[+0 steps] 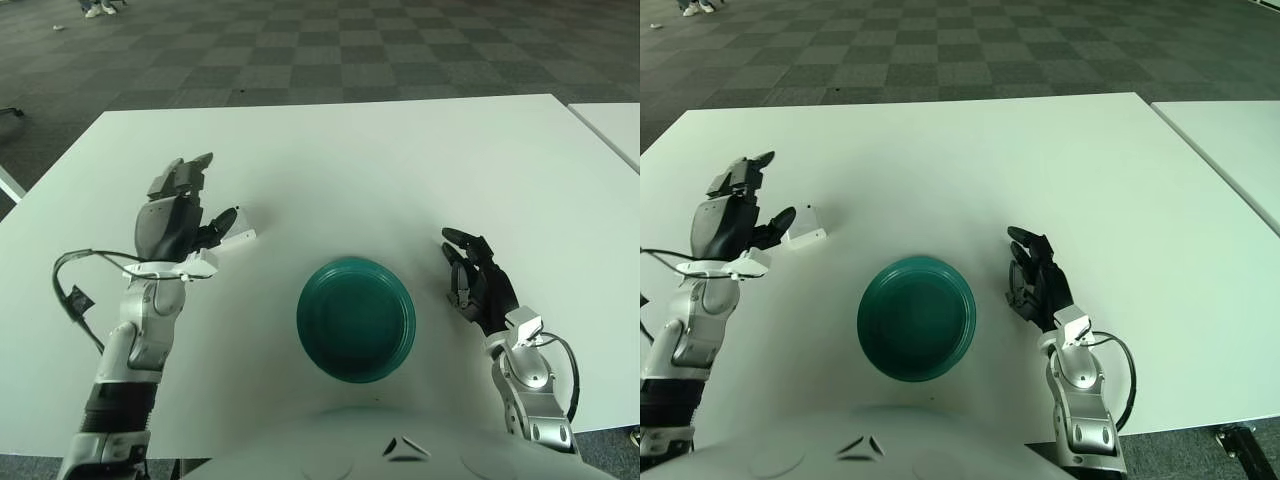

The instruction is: Put the charger into the plate.

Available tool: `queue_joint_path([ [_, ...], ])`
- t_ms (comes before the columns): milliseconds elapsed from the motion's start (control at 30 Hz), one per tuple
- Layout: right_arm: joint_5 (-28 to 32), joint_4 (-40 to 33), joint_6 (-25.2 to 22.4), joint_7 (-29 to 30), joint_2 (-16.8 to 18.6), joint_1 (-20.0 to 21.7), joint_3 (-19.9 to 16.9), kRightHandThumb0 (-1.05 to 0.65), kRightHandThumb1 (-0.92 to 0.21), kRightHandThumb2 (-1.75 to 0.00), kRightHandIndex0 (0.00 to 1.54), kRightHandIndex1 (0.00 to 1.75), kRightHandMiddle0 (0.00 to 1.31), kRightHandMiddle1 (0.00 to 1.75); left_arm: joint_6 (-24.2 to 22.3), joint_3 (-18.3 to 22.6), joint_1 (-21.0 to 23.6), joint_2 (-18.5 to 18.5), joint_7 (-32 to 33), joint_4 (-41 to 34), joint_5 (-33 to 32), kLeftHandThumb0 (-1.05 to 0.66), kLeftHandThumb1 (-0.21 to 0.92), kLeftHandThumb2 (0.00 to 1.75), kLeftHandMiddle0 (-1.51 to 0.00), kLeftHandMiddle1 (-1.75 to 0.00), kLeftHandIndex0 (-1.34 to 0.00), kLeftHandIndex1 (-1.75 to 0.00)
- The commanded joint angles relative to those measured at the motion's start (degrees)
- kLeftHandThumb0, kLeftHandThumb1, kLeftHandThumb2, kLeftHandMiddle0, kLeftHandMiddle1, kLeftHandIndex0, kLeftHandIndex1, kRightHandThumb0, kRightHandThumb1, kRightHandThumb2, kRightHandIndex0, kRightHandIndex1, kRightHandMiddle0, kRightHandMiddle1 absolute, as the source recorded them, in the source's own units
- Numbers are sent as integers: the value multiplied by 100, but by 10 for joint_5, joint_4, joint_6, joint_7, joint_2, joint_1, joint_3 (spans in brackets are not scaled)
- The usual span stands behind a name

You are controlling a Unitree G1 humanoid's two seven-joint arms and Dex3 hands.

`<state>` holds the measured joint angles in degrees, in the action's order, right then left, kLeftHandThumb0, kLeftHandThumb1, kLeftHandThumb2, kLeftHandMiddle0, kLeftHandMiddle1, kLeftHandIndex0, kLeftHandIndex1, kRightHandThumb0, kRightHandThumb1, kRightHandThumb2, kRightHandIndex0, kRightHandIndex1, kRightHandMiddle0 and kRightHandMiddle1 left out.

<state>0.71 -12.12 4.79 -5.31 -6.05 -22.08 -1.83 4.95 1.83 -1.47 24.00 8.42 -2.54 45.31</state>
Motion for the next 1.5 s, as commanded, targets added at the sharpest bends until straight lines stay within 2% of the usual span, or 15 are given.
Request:
queue_joint_path([
  [0, -7, 25, -31, -1, -4, -13, 3, -80, -92, -83, 28, 0, 0, 72, -22, -23, 27, 23, -34, 14, 16, -105, 92, 77, -19, -7, 0, -58],
  [233, -12, 19, -36, 0, -7, -14, 4, -80, -92, -84, 24, 0, 0, 65, -44, -41, 39, 43, -71, 26, 11, -105, 92, 67, -13, -2, 0, -58],
  [633, -12, -4, -64, 7, -4, -20, 4, -81, -92, -83, 25, 1, 0, 65, -22, -64, 59, 58, -98, 85, -34, -105, 92, 57, -8, 0, 0, -64],
  [1167, -11, -13, -76, 13, -1, -23, 9, -82, -92, -83, 25, 1, 0, 64, 3, -85, 86, 65, -91, 166, -66, -105, 92, 52, -5, 0, 0, -57],
  [1467, -10, -13, -74, 16, 1, -24, 9, -82, -92, -84, 26, 1, 0, 68, 4, -104, 103, 59, -82, 213, -68, -105, 92, 51, -11, -3, 0, -67],
])
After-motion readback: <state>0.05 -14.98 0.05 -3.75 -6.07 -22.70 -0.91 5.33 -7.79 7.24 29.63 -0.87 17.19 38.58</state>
